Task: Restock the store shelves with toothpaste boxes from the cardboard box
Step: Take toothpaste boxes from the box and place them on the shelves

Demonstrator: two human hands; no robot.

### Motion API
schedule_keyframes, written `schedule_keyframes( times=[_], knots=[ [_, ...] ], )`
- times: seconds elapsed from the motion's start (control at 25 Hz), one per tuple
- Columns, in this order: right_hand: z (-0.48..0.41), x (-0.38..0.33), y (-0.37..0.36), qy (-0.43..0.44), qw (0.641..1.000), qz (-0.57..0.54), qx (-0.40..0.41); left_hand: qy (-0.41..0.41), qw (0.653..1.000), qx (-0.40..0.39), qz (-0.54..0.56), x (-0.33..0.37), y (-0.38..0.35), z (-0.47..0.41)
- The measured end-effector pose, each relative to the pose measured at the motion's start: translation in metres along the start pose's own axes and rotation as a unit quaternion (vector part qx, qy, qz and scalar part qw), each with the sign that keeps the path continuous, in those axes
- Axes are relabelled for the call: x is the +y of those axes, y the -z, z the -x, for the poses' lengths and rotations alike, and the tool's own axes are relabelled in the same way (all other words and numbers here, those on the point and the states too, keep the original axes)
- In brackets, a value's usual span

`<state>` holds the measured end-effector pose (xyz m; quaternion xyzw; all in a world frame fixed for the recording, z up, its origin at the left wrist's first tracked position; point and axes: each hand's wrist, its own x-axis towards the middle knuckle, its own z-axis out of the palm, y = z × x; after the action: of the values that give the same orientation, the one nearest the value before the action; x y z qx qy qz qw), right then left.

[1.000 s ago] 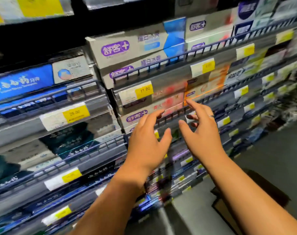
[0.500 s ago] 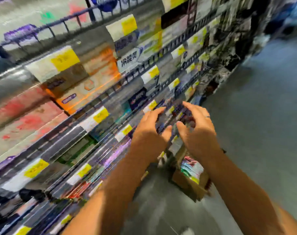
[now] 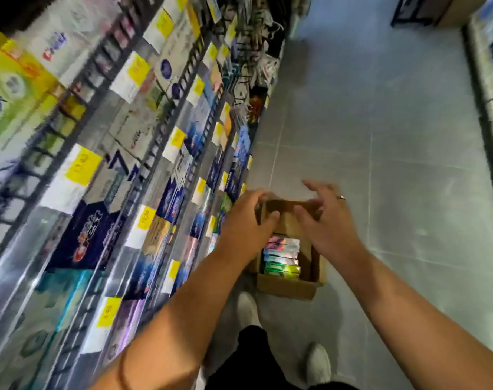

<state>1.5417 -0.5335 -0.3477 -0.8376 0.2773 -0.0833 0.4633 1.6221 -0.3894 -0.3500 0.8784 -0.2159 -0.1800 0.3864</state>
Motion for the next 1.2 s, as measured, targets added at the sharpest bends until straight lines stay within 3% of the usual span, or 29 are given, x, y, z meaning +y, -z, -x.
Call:
schedule_keyframes(
  times=[0.28, 0.68, 1.2],
  knots=[
    [-0.054, 0.088, -0.056, -0.047, 0.999, 0.002, 0.020, 0.021, 0.994, -0.104, -0.041, -0.080, -0.056, -0.086],
    [-0.106, 0.307, -0.163, -0.113, 0.976, 0.165, -0.086, 0.057, 0.979, -0.149, -0.123, -0.238, -0.216, -0.142],
    [-0.163, 0.585, -0.330, -0.068, 0.946, 0.277, -0.156, -0.003, 0.915, -0.276, -0.294, -0.472, -0.415, -0.192]
  ],
)
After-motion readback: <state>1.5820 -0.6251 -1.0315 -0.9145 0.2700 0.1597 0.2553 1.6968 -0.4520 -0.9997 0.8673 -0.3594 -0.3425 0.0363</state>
